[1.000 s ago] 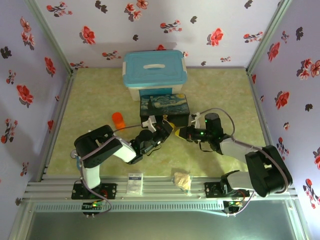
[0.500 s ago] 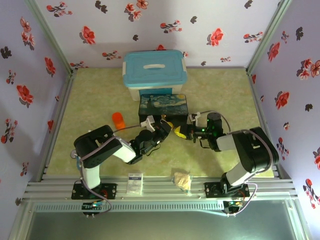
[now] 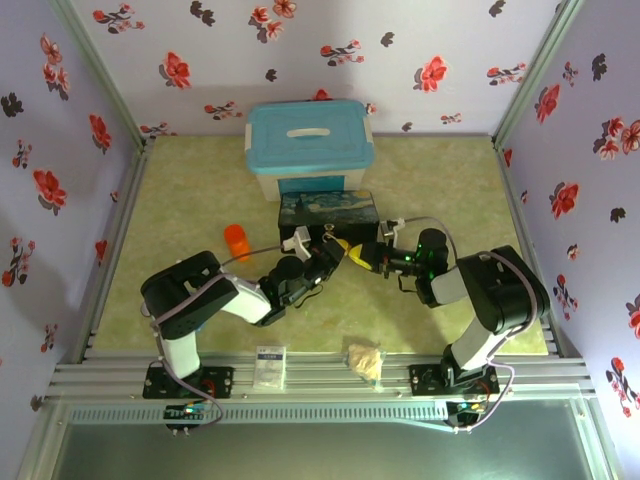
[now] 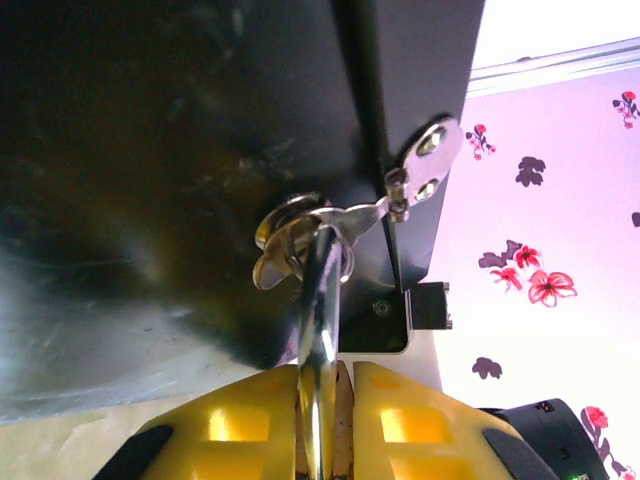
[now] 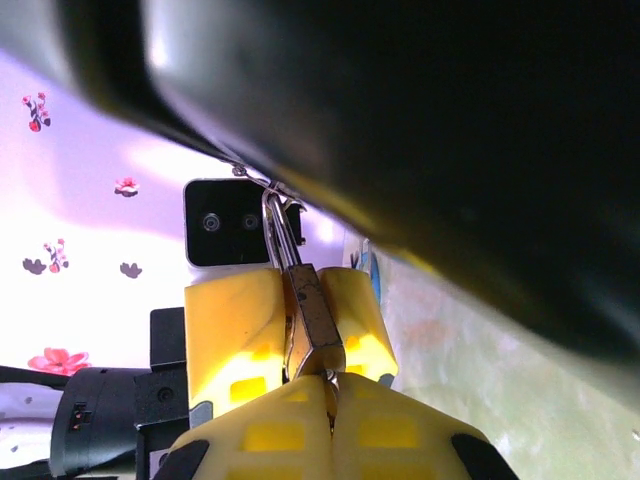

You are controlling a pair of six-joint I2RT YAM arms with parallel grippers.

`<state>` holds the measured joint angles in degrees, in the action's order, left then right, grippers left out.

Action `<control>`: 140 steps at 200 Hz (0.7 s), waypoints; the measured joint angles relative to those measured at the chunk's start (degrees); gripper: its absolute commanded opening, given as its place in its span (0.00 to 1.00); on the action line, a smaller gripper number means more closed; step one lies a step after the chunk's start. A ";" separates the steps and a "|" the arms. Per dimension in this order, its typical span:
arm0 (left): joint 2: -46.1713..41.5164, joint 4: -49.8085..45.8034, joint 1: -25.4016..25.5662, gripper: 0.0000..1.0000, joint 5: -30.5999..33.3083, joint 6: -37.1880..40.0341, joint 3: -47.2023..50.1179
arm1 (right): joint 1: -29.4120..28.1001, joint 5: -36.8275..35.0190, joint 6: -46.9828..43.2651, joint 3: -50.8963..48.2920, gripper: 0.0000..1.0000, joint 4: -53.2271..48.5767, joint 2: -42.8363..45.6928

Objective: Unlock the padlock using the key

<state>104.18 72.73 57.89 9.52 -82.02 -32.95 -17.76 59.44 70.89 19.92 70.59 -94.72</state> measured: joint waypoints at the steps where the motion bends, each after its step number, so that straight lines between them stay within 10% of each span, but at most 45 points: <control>1: 0.00 0.00 0.00 0.00 0.00 0.00 0.00 | -0.04 -0.04 -0.04 0.00 0.00 0.00 0.00; 89: 0.00 -1.70 -0.39 0.00 -0.35 -0.68 0.07 | -2.56 -7.74 -4.55 -2.34 0.11 0.68 0.83; 140: 0.90 -1.57 0.02 0.00 -2.29 -2.16 0.17 | -6.58 -19.30 -20.65 -1.73 0.08 -28.68 18.08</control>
<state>105.08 71.16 57.91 7.22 -84.18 -32.77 -24.34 40.14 50.24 18.20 41.91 -76.64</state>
